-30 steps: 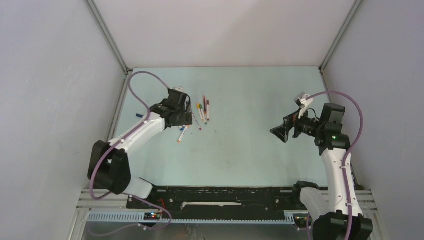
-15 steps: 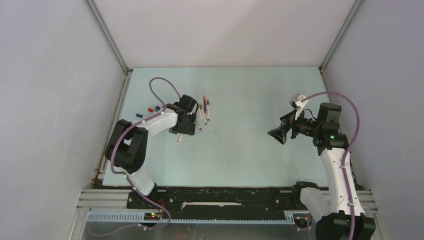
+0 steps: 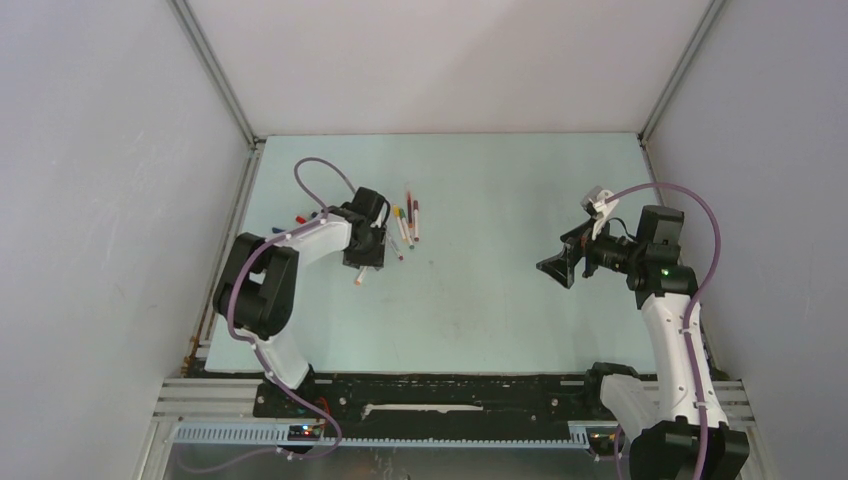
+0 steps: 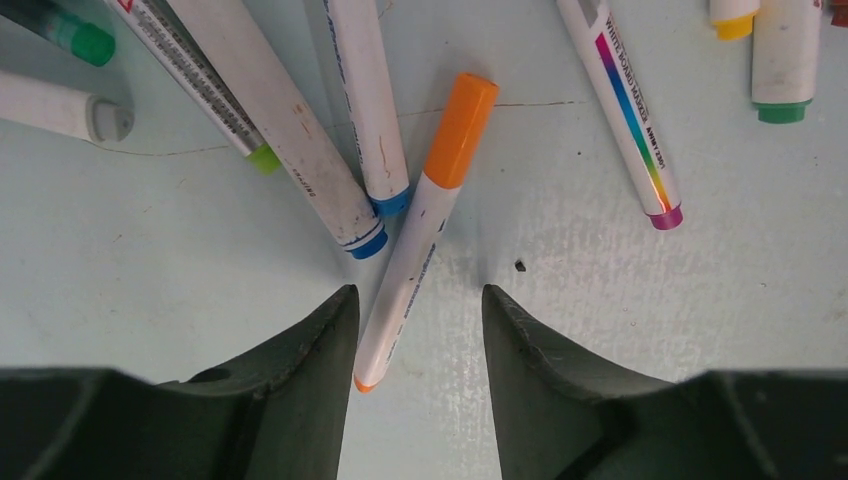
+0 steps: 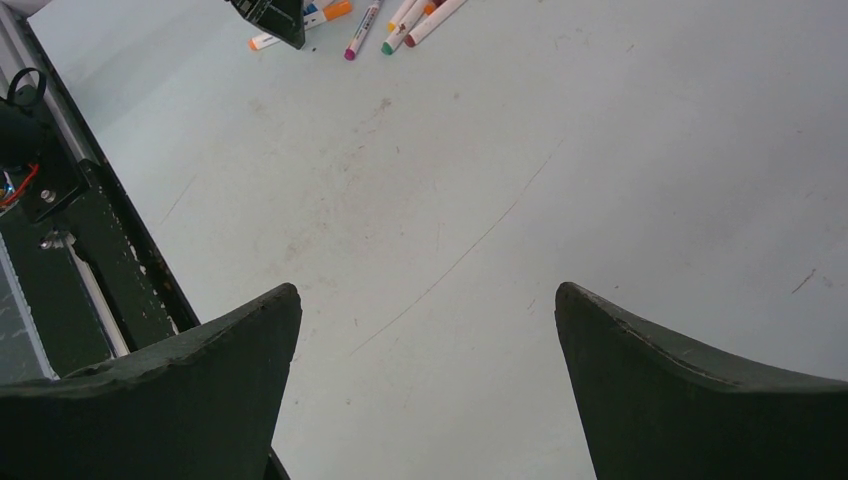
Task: Open the pen caps
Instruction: Pick up the pen from the center of the board.
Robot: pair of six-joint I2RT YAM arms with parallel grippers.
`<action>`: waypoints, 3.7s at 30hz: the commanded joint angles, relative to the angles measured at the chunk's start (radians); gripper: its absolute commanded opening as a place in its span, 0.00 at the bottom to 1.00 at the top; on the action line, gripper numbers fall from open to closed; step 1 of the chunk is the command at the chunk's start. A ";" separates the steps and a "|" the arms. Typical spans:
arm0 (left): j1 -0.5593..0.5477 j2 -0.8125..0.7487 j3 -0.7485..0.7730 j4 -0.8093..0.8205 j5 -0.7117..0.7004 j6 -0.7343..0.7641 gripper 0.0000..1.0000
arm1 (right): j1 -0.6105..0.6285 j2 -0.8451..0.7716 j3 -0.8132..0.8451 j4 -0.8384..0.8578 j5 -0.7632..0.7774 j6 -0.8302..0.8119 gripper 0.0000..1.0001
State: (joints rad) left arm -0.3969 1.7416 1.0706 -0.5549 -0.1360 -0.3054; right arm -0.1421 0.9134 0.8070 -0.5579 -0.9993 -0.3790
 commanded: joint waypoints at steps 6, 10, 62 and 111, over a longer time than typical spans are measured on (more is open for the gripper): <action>0.007 0.029 0.044 0.007 0.064 0.006 0.42 | -0.007 -0.004 0.008 0.009 -0.029 -0.024 0.98; 0.007 0.021 0.015 0.013 0.082 -0.005 0.37 | -0.008 -0.006 0.008 0.008 -0.028 -0.024 0.97; -0.554 -0.634 -0.442 1.255 0.073 -0.416 0.01 | 0.253 0.049 0.042 0.392 -0.324 0.672 0.92; -0.698 -0.415 -0.302 1.390 -0.062 -0.446 0.02 | 0.364 0.153 -0.051 0.631 -0.247 0.835 0.00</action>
State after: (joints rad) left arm -1.0870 1.3235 0.7174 0.7753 -0.2054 -0.7414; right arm 0.2340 1.0676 0.7502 0.0246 -1.2266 0.4603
